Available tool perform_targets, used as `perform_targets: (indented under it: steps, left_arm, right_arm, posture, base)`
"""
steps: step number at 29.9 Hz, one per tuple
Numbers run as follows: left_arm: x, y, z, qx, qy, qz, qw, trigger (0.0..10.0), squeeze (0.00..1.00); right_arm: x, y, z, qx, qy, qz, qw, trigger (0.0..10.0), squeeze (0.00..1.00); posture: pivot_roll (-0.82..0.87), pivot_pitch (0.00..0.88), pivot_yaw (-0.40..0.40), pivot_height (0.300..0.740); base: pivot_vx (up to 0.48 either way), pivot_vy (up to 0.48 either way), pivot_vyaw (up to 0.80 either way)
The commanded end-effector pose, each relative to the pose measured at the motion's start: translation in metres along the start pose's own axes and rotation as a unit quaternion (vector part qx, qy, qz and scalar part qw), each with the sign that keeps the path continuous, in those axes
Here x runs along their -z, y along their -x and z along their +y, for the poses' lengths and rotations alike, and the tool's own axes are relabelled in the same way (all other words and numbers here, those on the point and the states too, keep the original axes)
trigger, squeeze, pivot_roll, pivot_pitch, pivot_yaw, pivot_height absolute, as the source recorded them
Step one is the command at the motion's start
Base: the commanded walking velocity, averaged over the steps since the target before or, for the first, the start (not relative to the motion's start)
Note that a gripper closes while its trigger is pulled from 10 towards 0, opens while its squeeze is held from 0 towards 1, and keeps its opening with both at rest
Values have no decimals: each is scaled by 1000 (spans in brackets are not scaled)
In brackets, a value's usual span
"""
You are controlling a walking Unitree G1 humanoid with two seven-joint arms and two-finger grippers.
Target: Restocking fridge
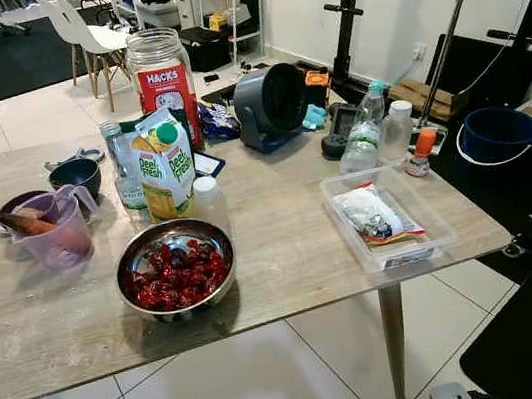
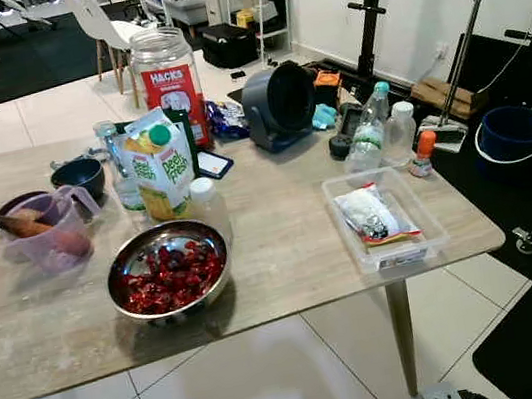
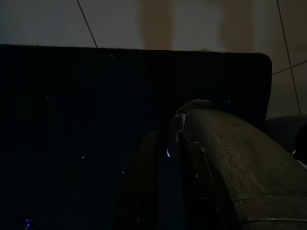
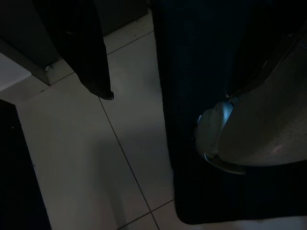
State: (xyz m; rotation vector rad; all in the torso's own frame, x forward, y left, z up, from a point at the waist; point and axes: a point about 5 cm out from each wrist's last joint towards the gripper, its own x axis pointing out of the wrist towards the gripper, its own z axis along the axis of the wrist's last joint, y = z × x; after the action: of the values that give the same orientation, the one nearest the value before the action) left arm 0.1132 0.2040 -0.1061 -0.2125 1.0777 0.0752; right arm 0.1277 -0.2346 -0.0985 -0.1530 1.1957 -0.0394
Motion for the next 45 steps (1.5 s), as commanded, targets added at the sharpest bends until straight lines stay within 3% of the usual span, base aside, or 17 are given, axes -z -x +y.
perform_targets:
  steps: [1,18,21,25,26,28,29,30,32,33,34,36,38,39,43,44,45]
  left_arm:
    - [5,0,-5,4,6,9,1000,10000,0]
    - [7,0,-5,5,5,12,1000,10000,0]
    - [7,0,-5,5,4,13,1000,10000,0]
    - [7,0,-4,5,3,12,1000,10000,0]
    - [7,0,-4,5,3,12,1000,10000,0]
    - [5,0,-3,4,2,11,1000,10000,0]
    - [4,0,-3,3,2,10,1000,10000,0]
    - [4,0,-3,3,2,10,1000,10000,0]
    - [4,0,-1,1,4,10,1000,10000,0]
    - [4,0,-1,1,4,10,1000,10000,0]
    - [5,0,-1,0,5,11,1000,10000,0]
    - [5,0,-1,0,5,11,1000,10000,0]
    - [8,1,-2,1,7,14,1000,10000,0]
    - [8,1,-2,1,7,14,1000,10000,0]
    - [10,1,-3,2,10,16,1000,10000,0]
    - [10,1,-3,2,10,16,1000,10000,0]
    - [10,1,-3,2,10,16,1000,10000,0]
  right_arm:
    - [2,0,1,-1,9,6,1000,10000,0]
    - [6,1,-1,3,17,11,1000,10000,0]
    - [5,1,-11,34,18,12,999,10000,0]
    - [-2,6,-42,113,-8,5,994,10000,0]
    - [-2,6,-42,113,-8,5,994,10000,0]
    - [-17,16,-81,191,-51,-16,980,10000,0]
    - [-23,20,-94,214,-66,-25,974,10000,0]
    - [-23,20,-94,214,-66,-25,974,10000,0]
    - [-42,34,-129,277,-110,-59,953,10000,0]
    - [-42,34,-129,277,-110,-59,953,10000,0]
    - [-52,42,-143,301,-124,-78,943,10000,0]
    - [-52,42,-143,301,-124,-78,943,10000,0]
    - [-85,62,-172,341,-141,-141,919,10000,0]
    - [-85,62,-172,341,-141,-141,919,10000,0]
    - [-143,105,-211,381,-158,-262,873,10000,0]
    - [-143,105,-211,381,-158,-262,873,10000,0]
    - [-157,117,-218,374,-178,-307,857,10000,0]
  posture:
    - [-11,0,-38,740]
    - [-14,0,-40,740]
    - [-15,0,-39,740]
    - [-11,0,-38,740]
    - [-11,0,-38,740]
    - [-8,0,-41,740]
    - [-8,0,-41,740]
    - [-8,0,-41,740]
    - [-8,0,-43,740]
    - [-8,0,-43,740]
    - [-8,0,-43,740]
    - [-8,0,-43,740]
    - [-8,0,-45,740]
    - [-8,0,-45,740]
    - [-8,0,-47,740]
    - [-8,0,-47,740]
    - [-8,0,-47,740]
  base:
    - [0,0,0]
    - [0,0,0]
    - [0,0,0]
    - [0,0,0]
    - [0,0,0]
    - [0,0,0]
    - [0,0,0]
    - [0,0,0]
    - [0,0,0]
    - [0,0,0]
    - [0,0,0]
    - [0,0,0]
    - [0,0,0]
    - [0,0,0]
    - [0,0,0]
    - [0,0,0]
    - [0,0,0]
